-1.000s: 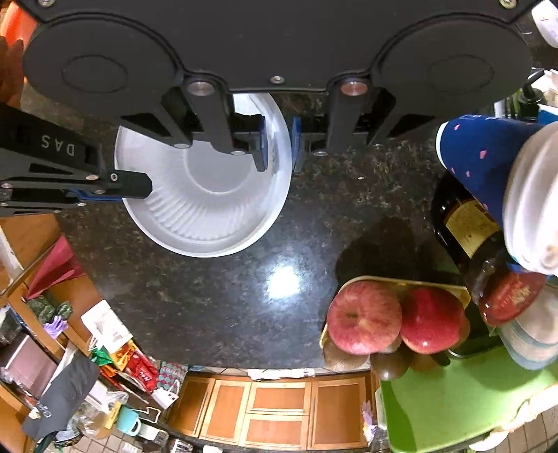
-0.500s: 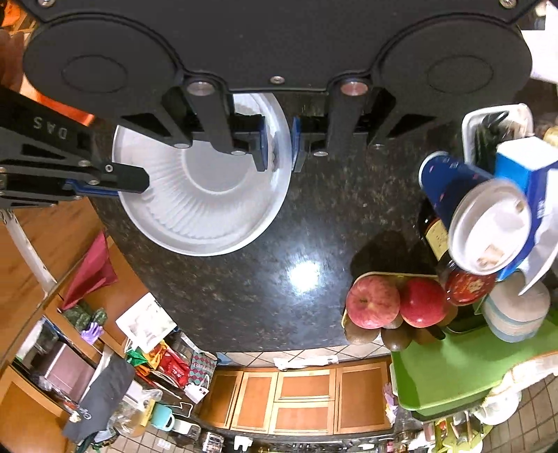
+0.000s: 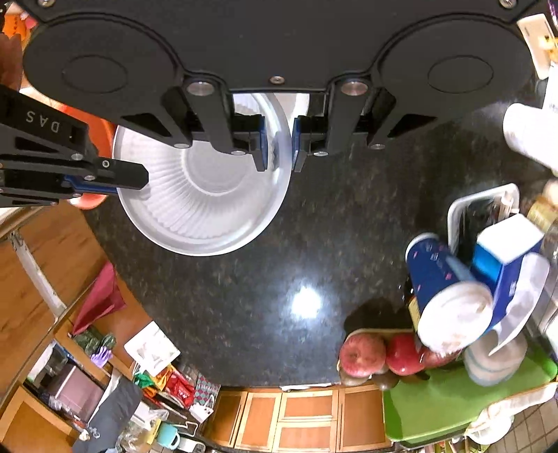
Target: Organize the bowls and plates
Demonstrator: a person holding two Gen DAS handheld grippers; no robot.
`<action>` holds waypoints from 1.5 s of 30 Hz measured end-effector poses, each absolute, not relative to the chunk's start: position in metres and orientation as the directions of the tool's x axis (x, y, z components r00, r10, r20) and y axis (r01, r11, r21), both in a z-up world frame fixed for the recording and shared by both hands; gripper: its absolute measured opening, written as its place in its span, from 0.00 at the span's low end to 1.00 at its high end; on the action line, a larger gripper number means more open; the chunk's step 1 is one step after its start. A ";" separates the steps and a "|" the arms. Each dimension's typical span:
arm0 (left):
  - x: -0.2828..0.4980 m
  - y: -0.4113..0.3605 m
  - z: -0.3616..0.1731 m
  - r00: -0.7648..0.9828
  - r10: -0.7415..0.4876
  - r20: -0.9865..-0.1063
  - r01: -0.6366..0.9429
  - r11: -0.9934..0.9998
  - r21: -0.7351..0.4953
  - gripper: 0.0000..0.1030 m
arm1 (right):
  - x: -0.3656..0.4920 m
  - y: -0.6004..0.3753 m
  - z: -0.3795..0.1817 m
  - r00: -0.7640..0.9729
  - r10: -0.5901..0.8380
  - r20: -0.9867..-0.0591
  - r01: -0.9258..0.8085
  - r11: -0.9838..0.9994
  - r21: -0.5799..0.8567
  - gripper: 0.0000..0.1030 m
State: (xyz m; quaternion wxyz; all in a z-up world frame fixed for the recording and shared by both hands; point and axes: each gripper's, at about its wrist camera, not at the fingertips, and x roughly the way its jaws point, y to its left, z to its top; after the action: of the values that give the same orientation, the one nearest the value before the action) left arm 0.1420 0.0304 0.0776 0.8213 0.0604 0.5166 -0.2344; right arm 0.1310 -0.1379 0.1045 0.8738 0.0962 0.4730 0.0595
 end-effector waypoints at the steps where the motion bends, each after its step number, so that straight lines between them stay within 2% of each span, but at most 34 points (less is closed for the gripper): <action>1: 0.139 0.032 0.075 0.352 -0.319 -0.880 0.448 0.883 -0.140 0.17 | 0.127 -0.135 0.102 0.541 0.198 -0.817 -0.018 0.974 0.224 0.11; 17: 0.113 0.037 0.033 0.266 -0.269 -0.926 0.466 0.876 -0.120 0.17 | 0.103 -0.125 0.054 0.438 0.227 -0.870 -0.044 0.972 0.231 0.12; 21: 0.111 0.037 0.032 0.300 -0.260 -0.918 0.468 0.878 -0.096 0.18 | 0.105 -0.124 0.050 0.434 0.234 -0.870 -0.057 0.971 0.233 0.12; 23: 0.109 0.036 0.032 0.326 -0.256 -0.910 0.471 0.878 -0.078 0.22 | 0.106 -0.123 0.048 0.443 0.226 -0.867 -0.069 0.973 0.219 0.17; 26: 0.109 0.036 0.032 0.351 -0.254 -0.901 0.480 0.875 -0.059 0.27 | 0.106 -0.121 0.048 0.468 0.203 -0.860 -0.084 0.979 0.185 0.19; 45: 0.098 0.046 0.024 0.421 -0.248 -0.872 0.438 0.898 -0.044 0.27 | 0.102 -0.119 0.043 0.513 0.191 -0.837 -0.112 0.982 0.155 0.20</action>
State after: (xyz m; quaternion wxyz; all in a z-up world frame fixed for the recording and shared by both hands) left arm 0.0979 0.0457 0.0240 0.8375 0.0955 0.4975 -0.2048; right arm 0.1019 -0.1190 0.0434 0.8688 0.0406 0.4858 0.0870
